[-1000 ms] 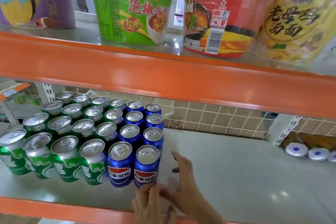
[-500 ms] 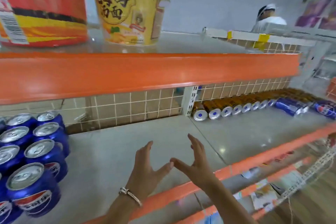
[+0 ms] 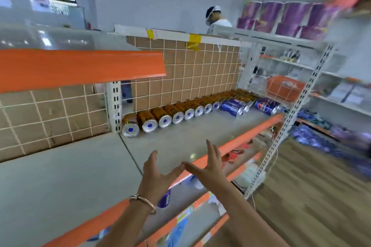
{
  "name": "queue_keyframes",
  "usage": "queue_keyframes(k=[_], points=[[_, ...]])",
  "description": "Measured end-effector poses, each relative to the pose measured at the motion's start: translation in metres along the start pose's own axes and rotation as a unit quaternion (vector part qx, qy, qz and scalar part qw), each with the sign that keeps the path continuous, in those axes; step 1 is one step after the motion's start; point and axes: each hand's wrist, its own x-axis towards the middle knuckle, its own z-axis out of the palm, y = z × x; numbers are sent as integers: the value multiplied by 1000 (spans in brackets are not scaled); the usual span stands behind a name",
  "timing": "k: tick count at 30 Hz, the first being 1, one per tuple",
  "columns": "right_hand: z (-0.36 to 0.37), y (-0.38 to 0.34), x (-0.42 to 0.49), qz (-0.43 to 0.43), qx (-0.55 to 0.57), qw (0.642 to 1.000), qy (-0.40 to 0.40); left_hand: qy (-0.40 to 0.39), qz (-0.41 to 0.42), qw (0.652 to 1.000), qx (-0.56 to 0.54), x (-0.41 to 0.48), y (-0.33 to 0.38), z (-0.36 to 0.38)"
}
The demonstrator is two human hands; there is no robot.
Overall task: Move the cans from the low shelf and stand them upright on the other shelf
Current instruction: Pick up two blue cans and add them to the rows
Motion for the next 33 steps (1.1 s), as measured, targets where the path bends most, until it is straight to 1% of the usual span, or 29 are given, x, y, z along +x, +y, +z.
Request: queue_keyframes(k=[3, 6, 9, 16, 20, 23, 28, 33], points=[[-21, 22, 11, 22, 19, 999, 34, -24, -8, 1000, -7, 9, 9, 33], [-38, 45, 23, 54, 58, 996, 37, -52, -17, 998, -7, 23, 14, 61], [-53, 65, 43, 72, 70, 993, 59, -77, -27, 997, -5, 46, 20, 90], [-97, 89, 124, 92, 53, 990, 91, -125, -60, 986, -88, 130, 40, 169], [-121, 97, 175, 97, 27, 991, 90, -137, -65, 984, -96, 176, 55, 203], [-130, 103, 205, 101, 22, 990, 99, -146, -49, 985, -75, 207, 61, 221], [-133, 119, 246, 121, -6, 990, 77, -149, -70, 985, -52, 238, 63, 237], [-135, 136, 297, 130, -108, 985, 30, -156, -131, 977, -58, 272, 64, 257]])
